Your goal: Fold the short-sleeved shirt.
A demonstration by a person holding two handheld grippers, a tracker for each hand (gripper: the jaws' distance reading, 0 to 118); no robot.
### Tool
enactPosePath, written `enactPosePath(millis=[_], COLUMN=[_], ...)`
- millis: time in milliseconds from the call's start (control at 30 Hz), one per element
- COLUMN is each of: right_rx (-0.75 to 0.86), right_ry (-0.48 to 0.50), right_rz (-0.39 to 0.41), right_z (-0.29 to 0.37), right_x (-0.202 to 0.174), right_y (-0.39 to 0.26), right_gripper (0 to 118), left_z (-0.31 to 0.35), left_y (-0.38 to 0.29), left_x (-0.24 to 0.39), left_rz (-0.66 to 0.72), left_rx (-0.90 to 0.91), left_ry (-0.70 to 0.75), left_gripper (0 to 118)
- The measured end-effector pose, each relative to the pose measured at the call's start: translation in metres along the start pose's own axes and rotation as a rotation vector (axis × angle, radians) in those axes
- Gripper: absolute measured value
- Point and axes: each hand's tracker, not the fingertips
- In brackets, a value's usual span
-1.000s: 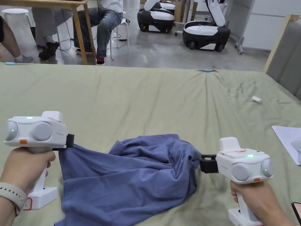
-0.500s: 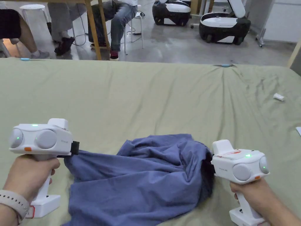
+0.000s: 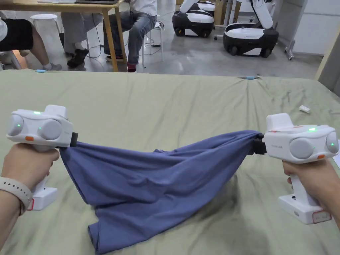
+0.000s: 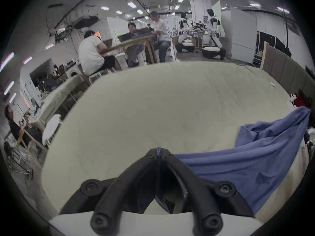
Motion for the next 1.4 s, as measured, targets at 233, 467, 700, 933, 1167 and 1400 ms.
enactPosePath(millis=[233,467,700,933,1167,1400], right_rx=[0.109,0.245,0.38,0.439,0.362,0.265], right_ry=[-0.082,-0.163,-0.23,-0.22,-0.223,-0.242], right_rz=[-0.048,-0.052,-0.071,-0.042,-0.06,-0.041], right_z=[0.06,0.083,0.1,0.09,0.014,-0.031], right_x=[0.005,0.011,0.029,0.034,0.033,0.022], right_y=[0.053,0.122,0.197,0.247,0.222,0.174], right_gripper=[7,7,7,7,7,7], left_z=[0.042,0.077,0.085,0.077,0.002,-0.039], left_y=[0.041,0.109,0.191,0.251,0.227,0.183], left_x=[-0.046,-0.057,-0.064,-0.071,-0.051,-0.041], left_rz=[0.01,0.055,0.062,0.1,0.062,0.115], left_rx=[0.121,0.262,0.374,0.422,0.343,0.243], left_ry=[0.079,0.07,0.086,0.097,0.126,0.081], left_gripper=[1,1,1,1,1,1])
